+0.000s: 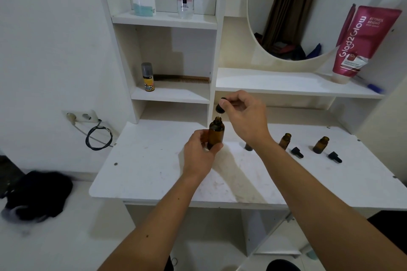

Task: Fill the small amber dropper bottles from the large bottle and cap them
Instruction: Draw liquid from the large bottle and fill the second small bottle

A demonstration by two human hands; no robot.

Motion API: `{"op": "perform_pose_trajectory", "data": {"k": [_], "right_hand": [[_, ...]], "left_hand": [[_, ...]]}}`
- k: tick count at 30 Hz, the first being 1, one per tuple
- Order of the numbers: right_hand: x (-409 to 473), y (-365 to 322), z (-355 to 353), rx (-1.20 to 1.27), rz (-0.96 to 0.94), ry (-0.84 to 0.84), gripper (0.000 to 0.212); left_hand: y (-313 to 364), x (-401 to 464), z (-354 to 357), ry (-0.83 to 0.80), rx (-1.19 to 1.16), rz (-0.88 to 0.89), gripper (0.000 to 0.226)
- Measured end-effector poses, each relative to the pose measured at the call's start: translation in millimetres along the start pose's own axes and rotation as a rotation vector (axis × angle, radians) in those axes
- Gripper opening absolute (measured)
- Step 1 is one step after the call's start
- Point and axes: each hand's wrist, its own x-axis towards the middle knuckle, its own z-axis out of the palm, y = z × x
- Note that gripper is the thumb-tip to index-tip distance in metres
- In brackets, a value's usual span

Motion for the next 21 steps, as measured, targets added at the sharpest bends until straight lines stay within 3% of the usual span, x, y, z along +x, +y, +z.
{"op": "perform_pose_trajectory", "data": {"k": [13,21], "right_hand": [[-4.0,15.9,12.5,-0.130,0.065,-0.023,0.008],[-1.6,-7.5,-3.6,0.023,0.003,0.030,0.009]], "left_hand": [[0.1,-0.9,-0.2,0.003,0.022,0.007,0.056],[0.8,-3.1,2.2,0.023,0.125,0.005,0.062]]}}
